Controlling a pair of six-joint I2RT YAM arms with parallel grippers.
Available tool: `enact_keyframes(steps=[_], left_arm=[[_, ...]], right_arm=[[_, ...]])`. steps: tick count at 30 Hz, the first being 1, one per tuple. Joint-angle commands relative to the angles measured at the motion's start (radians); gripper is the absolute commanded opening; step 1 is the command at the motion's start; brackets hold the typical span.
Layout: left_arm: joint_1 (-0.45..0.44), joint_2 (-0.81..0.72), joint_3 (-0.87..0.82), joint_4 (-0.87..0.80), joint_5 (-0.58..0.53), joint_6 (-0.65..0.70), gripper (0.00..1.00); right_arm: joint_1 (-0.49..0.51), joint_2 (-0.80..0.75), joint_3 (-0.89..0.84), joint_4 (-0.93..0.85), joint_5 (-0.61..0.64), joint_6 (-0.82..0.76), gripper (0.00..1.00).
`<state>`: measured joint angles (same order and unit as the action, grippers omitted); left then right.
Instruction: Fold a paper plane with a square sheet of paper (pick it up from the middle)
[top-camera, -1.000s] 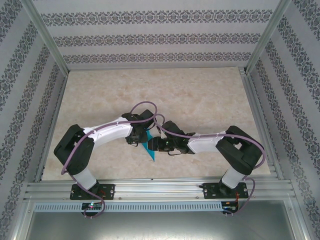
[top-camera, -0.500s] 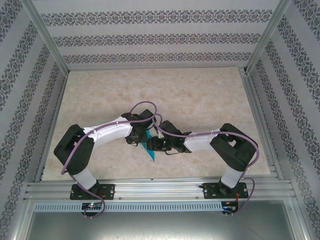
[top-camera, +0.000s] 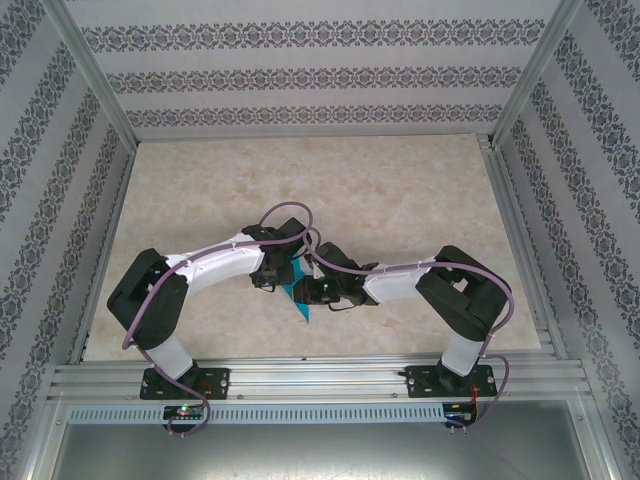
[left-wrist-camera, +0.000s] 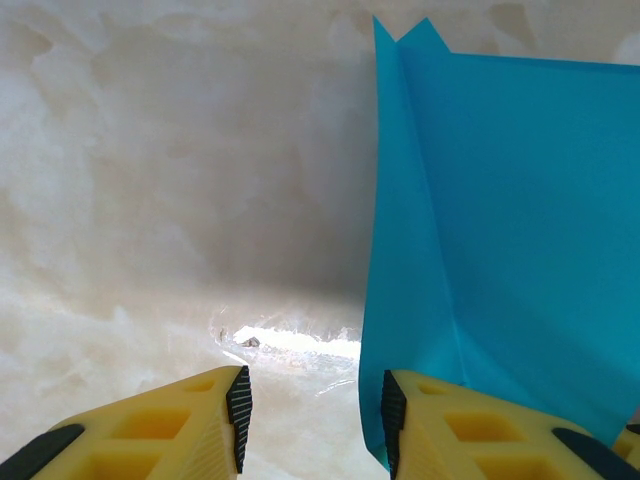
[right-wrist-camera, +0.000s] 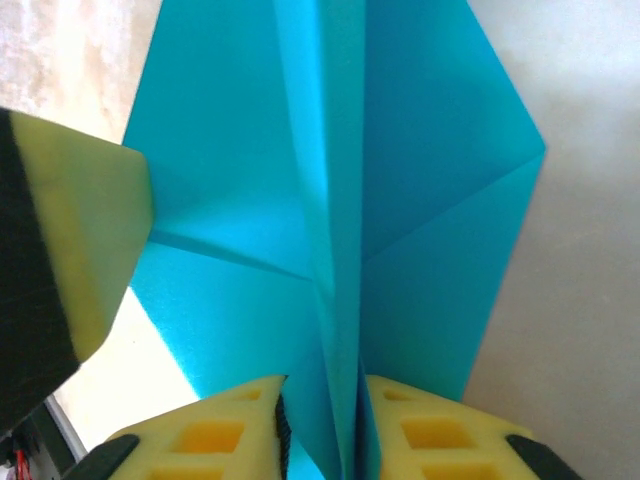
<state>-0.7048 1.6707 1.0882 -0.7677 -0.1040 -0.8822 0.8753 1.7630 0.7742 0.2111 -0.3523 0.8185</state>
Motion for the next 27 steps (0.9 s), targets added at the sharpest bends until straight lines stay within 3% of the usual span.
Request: enact_keyframes(steps=[1, 9, 15, 20, 27], left_arm=[[0.003, -0.035, -0.015, 0.025, 0.009, 0.015, 0.43], [0.002, -0.151, -0.053, 0.083, 0.036, 0.022, 0.43], [0.004, -0.376, -0.115, 0.091, -0.078, -0.002, 0.49], [0.02, -0.497, -0.183, 0.048, -0.186, -0.065, 0.51], [0.074, -0.606, -0.282, 0.058, -0.177, -0.1, 0.52]], right_arm=[[0.014, 0.025, 0.035, -0.039, 0.026, -0.037, 0.23], [0.014, -0.01, 0.059, -0.103, 0.055, -0.059, 0.09], [0.01, -0.087, 0.208, -0.458, 0.274, -0.16, 0.05], [-0.019, -0.038, 0.405, -0.77, 0.467, -0.198, 0.05], [-0.09, 0.089, 0.57, -0.912, 0.529, -0.212, 0.08]])
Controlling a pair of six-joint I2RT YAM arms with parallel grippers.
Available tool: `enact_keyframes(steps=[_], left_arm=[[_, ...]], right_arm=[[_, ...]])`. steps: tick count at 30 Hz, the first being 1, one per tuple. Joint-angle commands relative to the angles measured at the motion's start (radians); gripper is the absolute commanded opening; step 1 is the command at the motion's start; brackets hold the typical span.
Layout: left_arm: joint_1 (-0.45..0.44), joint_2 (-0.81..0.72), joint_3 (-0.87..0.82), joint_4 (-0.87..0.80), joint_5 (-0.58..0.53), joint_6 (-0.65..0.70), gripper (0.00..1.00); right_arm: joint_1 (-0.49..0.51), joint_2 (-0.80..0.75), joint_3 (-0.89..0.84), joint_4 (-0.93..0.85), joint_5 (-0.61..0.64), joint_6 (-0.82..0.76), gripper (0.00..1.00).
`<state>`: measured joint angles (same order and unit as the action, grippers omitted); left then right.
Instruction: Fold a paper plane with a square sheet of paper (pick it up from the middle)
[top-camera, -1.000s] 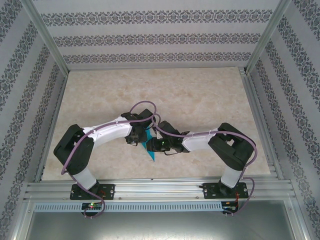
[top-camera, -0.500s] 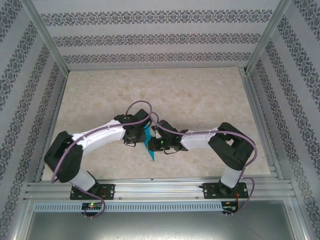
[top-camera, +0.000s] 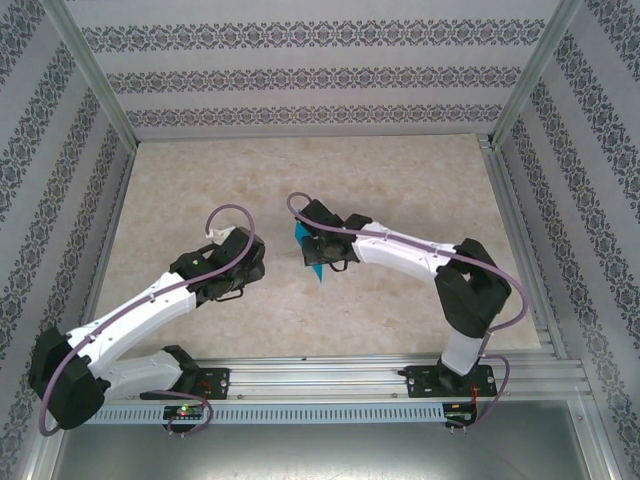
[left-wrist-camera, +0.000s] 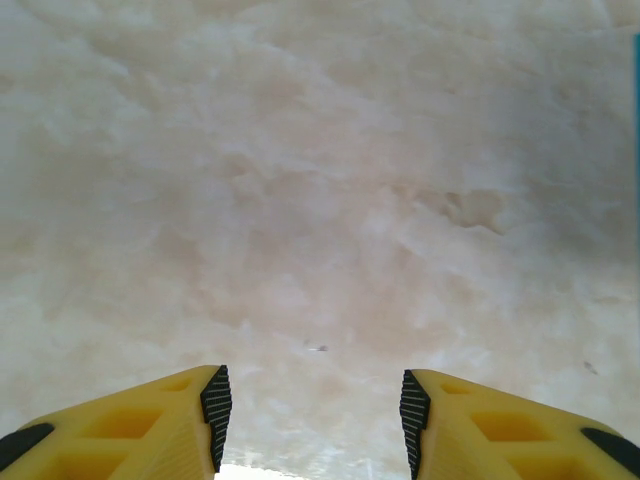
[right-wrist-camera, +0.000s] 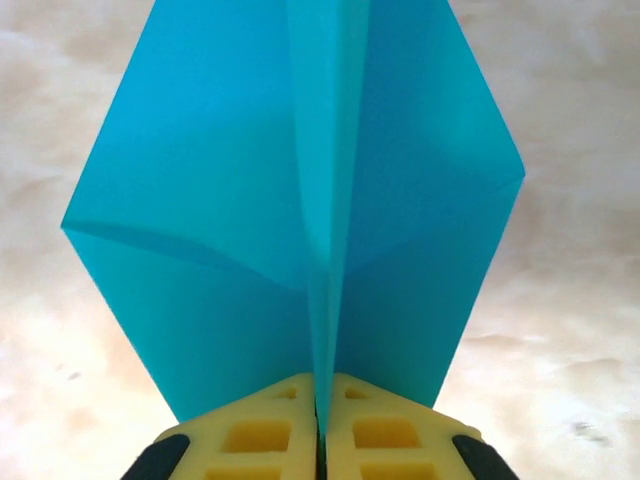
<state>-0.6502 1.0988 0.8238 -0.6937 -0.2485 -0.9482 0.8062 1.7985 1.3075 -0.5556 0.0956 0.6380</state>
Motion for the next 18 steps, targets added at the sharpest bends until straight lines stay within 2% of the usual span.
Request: enact_keyframes(steps=[1, 10, 18], left_arm=[[0.025, -0.048, -0.025, -0.017, -0.026, -0.032, 0.52], [0.056, -0.095, -0.067, 0.003, 0.005, -0.022, 0.52], [0.06, -0.093, -0.077, 0.025, 0.03, -0.023, 0.52]], right_arm=[[-0.028, 0.066, 0.053, -0.145, 0.074, -0.039, 0.08], [-0.065, 0.171, 0.134, -0.155, 0.048, -0.03, 0.1], [-0.073, 0.23, 0.123, -0.12, 0.025, 0.019, 0.11]])
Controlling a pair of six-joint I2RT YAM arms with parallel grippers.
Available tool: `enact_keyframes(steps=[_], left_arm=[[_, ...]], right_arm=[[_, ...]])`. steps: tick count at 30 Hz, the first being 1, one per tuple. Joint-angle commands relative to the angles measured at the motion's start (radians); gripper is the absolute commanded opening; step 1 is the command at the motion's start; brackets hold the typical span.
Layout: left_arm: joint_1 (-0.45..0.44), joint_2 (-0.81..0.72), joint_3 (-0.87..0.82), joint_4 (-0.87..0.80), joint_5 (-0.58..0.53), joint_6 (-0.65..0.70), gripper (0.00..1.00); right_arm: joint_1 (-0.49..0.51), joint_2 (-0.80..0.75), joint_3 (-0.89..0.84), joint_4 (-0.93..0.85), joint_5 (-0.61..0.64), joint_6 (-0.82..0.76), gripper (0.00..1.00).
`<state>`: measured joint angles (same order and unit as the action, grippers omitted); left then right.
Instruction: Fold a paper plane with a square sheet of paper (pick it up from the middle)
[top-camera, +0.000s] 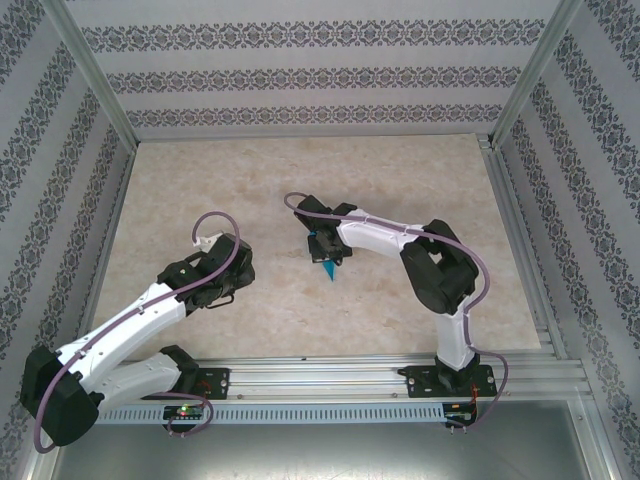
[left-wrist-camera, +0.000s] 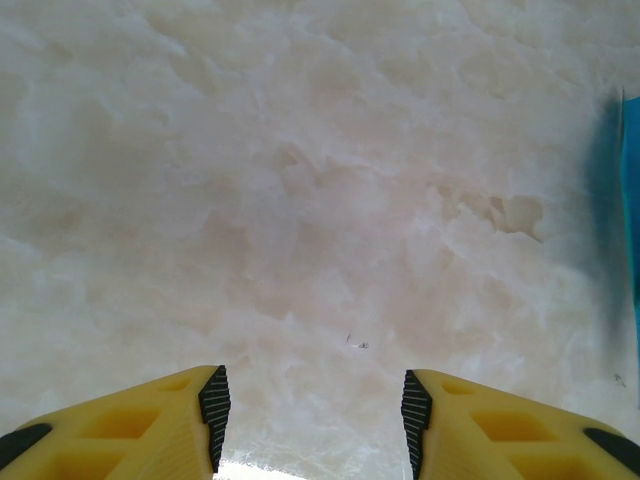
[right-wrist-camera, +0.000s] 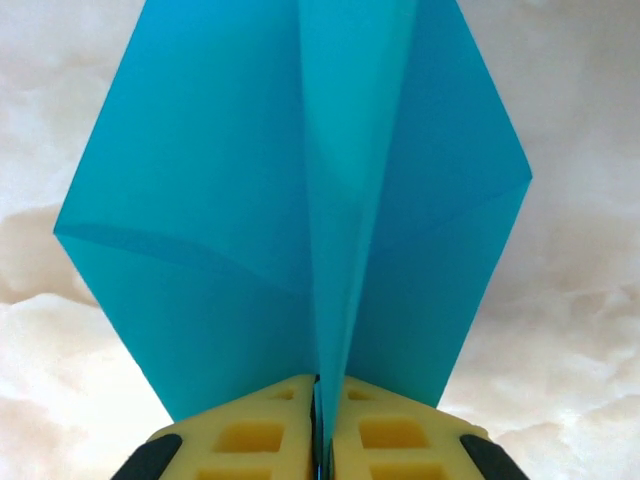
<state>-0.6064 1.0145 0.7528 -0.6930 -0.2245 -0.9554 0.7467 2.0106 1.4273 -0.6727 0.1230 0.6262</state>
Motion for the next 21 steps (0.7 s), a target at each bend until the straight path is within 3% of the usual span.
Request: enact_keyframes(steps=[1, 15, 21], left_arm=[[0.017, -0.009, -0.007, 0.024, 0.005, -0.014, 0.52], [0.028, 0.001, -0.011, 0.048, 0.049, -0.004, 0.53], [0.028, 0.005, -0.015, 0.052, 0.057, -0.002, 0.53]], right_arm=[[-0.013, 0.024, -0.004, 0.005, -0.005, 0.042, 0.12], [-0.003, 0.069, -0.017, 0.01, 0.016, 0.13, 0.28], [0.002, 0.127, -0.003, 0.012, 0.02, 0.169, 0.29]])
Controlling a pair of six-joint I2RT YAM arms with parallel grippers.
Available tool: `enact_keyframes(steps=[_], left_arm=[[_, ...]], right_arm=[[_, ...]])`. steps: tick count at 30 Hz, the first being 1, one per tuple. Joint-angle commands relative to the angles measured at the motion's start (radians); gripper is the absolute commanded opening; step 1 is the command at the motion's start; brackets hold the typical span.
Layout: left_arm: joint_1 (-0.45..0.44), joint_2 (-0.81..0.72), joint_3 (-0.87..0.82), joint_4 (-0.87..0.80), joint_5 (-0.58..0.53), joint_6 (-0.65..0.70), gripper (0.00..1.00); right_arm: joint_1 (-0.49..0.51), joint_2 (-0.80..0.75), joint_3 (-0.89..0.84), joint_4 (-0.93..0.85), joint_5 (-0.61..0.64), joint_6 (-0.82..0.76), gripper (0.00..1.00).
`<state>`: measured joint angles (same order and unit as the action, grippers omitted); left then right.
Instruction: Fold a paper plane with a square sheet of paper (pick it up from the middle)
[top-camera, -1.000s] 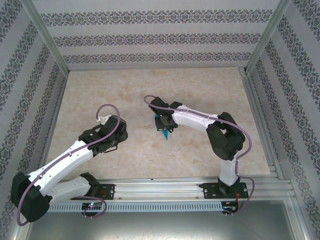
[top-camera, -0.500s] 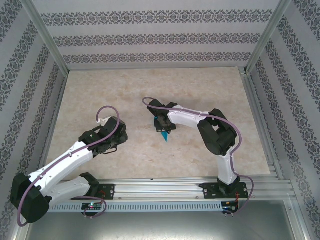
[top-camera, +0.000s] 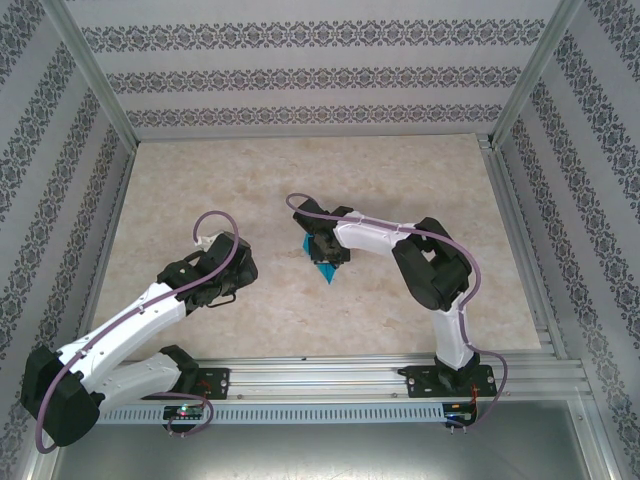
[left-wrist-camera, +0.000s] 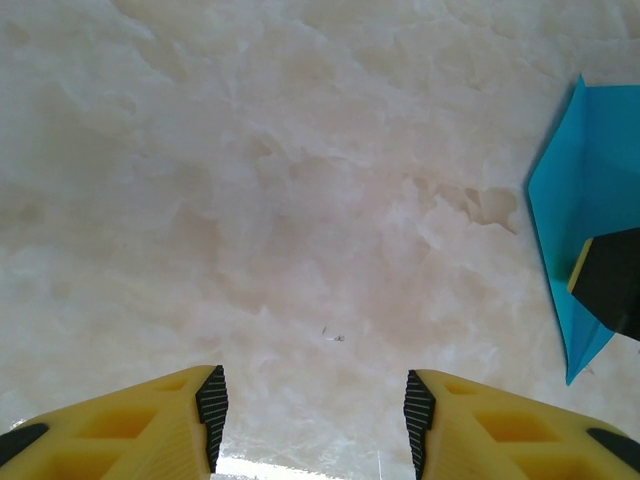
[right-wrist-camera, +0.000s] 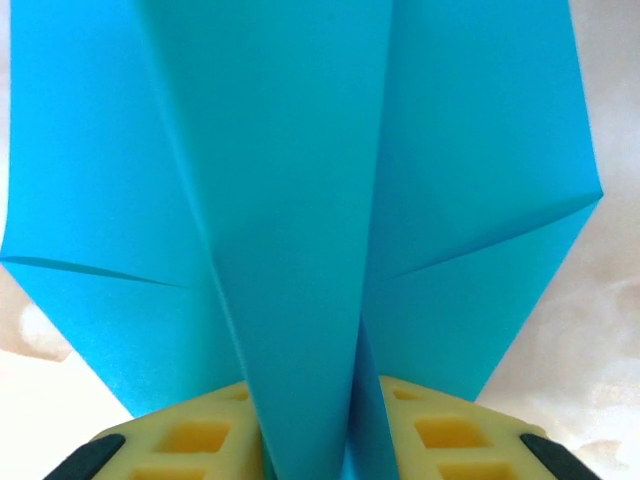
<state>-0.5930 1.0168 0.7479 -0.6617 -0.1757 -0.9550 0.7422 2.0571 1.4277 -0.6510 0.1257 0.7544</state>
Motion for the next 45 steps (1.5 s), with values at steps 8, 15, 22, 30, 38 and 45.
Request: enact_keyframes(steps=[8, 15, 22, 30, 38, 45], left_arm=[[0.019, 0.003, -0.014, 0.027, 0.015, 0.002, 0.54], [0.022, -0.007, -0.01, 0.014, 0.007, 0.016, 0.54], [0.025, -0.021, -0.01, 0.027, 0.018, 0.028, 0.54], [0.025, -0.033, 0.007, 0.017, -0.008, 0.069, 0.61], [0.033, -0.035, 0.055, -0.054, -0.253, 0.177, 0.96], [0.189, 0.017, 0.02, 0.039, -0.403, 0.302, 1.0]], right_arm=[[0.021, 0.098, 0.045, -0.042, 0.057, 0.067, 0.31], [0.023, 0.004, 0.08, -0.077, 0.07, 0.022, 0.37], [0.022, -0.119, 0.071, -0.088, 0.073, -0.003, 0.44], [0.042, -0.367, 0.009, -0.093, 0.199, -0.051, 0.48], [-0.023, -0.899, -0.379, 0.118, 0.563, -0.236, 0.71], [-0.275, -1.207, -0.754, 0.401, 0.538, -0.489, 0.92]])
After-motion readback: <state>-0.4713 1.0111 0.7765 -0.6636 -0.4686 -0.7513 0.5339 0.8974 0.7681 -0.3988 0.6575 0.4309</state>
